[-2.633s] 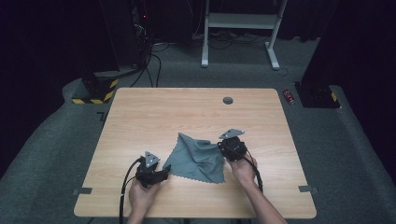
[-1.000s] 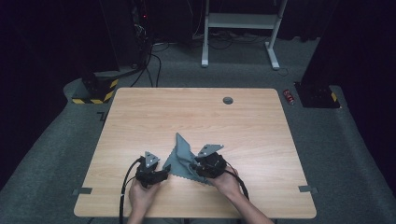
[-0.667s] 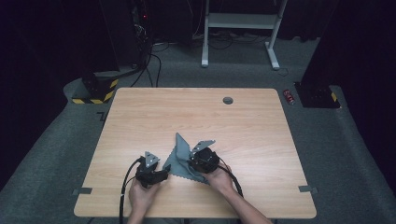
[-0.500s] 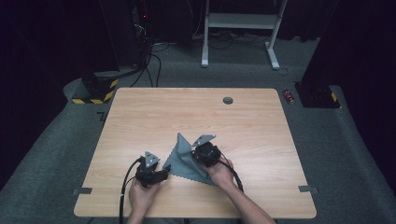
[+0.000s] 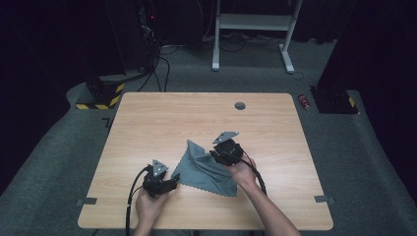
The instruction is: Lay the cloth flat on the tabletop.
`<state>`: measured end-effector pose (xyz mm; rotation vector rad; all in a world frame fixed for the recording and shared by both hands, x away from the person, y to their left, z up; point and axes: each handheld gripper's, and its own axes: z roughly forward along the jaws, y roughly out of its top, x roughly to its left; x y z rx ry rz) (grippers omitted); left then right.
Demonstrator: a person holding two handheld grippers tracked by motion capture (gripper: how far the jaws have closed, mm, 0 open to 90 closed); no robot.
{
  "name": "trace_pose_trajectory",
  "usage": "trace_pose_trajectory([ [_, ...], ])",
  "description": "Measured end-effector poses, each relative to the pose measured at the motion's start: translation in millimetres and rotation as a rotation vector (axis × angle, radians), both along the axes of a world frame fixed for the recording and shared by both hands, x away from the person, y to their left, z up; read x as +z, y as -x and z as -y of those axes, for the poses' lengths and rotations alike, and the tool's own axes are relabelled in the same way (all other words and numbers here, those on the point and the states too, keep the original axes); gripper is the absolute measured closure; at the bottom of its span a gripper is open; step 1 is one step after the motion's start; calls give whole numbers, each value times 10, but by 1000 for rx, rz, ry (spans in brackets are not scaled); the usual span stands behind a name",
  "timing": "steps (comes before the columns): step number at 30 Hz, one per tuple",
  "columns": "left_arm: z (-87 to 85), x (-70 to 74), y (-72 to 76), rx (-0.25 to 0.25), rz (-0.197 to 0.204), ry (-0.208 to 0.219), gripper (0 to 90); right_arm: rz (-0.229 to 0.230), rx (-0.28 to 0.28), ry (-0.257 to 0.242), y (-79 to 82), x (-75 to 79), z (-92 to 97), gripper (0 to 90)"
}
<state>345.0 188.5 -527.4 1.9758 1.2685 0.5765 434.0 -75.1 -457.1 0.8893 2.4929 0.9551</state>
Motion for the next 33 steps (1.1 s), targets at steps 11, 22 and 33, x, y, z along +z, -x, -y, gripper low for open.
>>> trace_pose_trajectory([
  [11,1,1,1,0,-1,-2,383,-90,-140,52,-102,-431,158,640],
  [22,11,3,20,-32,9,1,477,-16,-166,98,-168,-408,227,896],
  [33,31,8,43,-87,14,10,701,-19,-386,51,-424,-391,695,805],
])
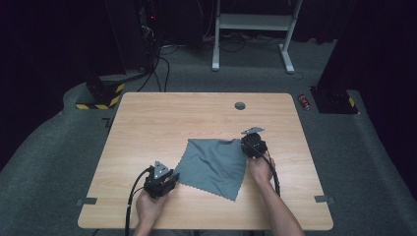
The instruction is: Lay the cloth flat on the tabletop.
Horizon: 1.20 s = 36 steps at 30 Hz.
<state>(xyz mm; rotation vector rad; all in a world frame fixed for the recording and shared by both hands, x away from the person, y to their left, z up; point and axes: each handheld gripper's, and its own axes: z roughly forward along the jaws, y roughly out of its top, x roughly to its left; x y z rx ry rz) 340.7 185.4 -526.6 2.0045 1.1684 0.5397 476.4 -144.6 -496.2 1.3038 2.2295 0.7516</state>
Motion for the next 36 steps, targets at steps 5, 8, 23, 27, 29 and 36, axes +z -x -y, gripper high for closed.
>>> trace_pose_trajectory([
  [5,1,2,9,-30,-3,6,832,46,66,-43,249,38,-115,688],
  [8,2,16,27,-43,-28,18,880,42,136,-34,413,13,-203,652],
  [23,44,97,462,-55,-105,76,766,4,232,-87,766,-207,-176,520],
  [27,6,177,254,-15,-110,94,586,36,228,-118,787,-254,-128,482],
  [29,7,226,118,-10,-105,96,544,44,227,-138,803,-273,-108,478],
  [36,39,318,-441,44,-105,98,511,47,228,-134,811,-274,-108,475],
])
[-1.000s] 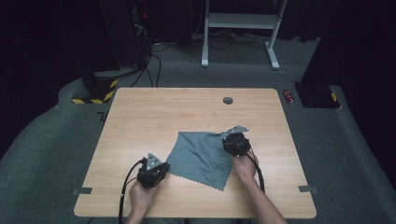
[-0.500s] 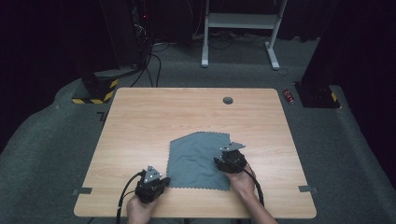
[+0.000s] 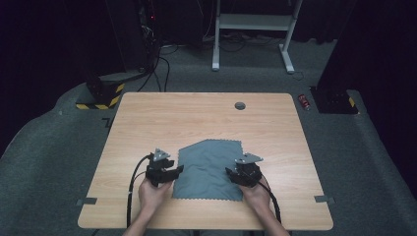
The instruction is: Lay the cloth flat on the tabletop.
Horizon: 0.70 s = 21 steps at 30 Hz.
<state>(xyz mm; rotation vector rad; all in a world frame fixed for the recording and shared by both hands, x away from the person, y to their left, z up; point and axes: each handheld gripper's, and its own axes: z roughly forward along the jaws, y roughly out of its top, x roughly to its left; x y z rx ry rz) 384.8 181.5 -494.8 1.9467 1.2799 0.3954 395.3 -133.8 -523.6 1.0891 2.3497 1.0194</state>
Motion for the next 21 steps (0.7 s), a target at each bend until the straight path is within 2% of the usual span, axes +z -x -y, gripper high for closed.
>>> trace_pose_trajectory([
  [4,74,6,-257,21,7,-10,501,3,1,2,-1,0,0,474],
  [8,174,-24,-500,31,-24,-68,493,2,0,2,-1,0,1,473],
  [11,220,-30,-643,35,-36,-93,492,2,0,2,-1,-1,1,473],
  [13,250,-60,-690,37,-18,-73,507,1,-1,1,0,0,-1,473],
  [15,270,-121,-732,40,-44,-63,535,3,1,4,-2,-1,2,473],
  [16,273,-154,-746,37,-60,-74,557,3,1,3,-1,-1,1,473],
  [18,280,-174,-743,31,-50,-103,602,3,1,3,-1,-1,1,473],
  [19,274,-169,-742,22,-58,-84,652,3,1,3,-1,-1,1,473],
  [21,265,-150,-731,8,-52,-79,753,0,-1,1,0,0,-1,472],
])
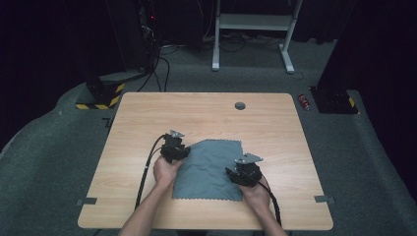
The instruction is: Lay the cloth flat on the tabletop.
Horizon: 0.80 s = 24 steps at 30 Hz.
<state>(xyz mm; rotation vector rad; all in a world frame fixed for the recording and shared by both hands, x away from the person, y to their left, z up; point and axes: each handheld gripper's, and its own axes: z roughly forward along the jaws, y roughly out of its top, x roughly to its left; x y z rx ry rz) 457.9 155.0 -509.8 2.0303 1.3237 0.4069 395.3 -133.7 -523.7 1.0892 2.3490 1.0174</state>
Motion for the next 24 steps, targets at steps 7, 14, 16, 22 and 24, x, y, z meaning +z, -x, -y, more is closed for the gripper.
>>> trace_pose_trajectory([
  [7,-14,100,55,-65,39,85,891,1,0,-1,-4,0,-2,469],
  [14,289,223,327,-266,70,66,888,-3,-4,-2,-1,1,-5,469],
  [16,447,214,433,-358,68,13,884,-1,0,1,-3,0,-2,469],
  [22,619,165,549,-427,79,-34,712,-2,0,0,-3,0,-2,467],
  [24,562,201,518,-379,94,-2,679,-3,1,-1,-3,0,-2,464],
])
